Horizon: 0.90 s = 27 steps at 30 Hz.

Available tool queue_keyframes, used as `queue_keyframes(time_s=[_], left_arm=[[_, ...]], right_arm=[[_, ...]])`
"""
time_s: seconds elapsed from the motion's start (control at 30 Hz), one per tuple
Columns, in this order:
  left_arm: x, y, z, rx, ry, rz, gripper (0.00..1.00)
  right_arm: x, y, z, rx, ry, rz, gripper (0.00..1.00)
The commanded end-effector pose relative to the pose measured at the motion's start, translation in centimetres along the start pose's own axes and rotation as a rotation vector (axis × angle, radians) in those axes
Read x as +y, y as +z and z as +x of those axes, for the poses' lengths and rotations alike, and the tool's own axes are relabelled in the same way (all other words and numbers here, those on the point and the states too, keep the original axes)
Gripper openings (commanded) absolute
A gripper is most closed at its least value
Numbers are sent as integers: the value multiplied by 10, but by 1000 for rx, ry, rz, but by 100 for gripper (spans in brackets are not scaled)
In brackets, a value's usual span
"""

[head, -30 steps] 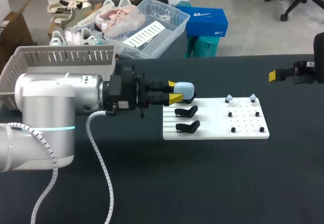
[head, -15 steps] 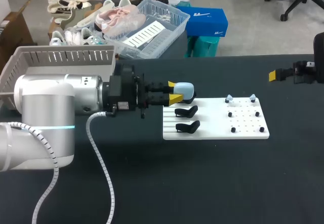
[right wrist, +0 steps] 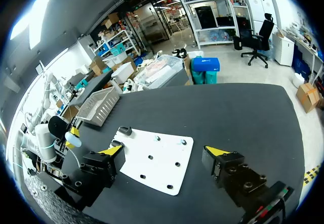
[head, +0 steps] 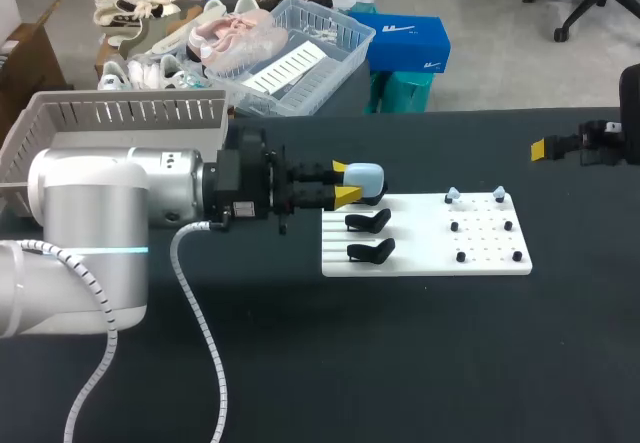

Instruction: Pick up each earbud case from the left stands, insert the matching earbuds, close the lid, and place the case in the box.

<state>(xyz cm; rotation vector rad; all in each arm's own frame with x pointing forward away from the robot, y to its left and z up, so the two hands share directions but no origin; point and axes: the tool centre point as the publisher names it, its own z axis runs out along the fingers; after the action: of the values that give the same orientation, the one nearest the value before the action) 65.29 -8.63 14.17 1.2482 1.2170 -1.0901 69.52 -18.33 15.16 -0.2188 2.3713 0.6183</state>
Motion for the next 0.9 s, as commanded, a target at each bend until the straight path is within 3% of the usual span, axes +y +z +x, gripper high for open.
queue_keyframes(time_s=[0.03,0.4,0.77,0.9], left_arm=[[-2,3,1,-6,-5,-9,0],[0,35,7,-26,34,16,0],[2,43,18,-31,21,25,0],[2,44,19,-35,19,24,0]], right_arm=[[-2,1,0,1,-2,-5,100],[-2,1,0,1,-2,-5,100],[-2,1,0,1,-2,-5,100],[10,1,5,15,-45,5,100]])
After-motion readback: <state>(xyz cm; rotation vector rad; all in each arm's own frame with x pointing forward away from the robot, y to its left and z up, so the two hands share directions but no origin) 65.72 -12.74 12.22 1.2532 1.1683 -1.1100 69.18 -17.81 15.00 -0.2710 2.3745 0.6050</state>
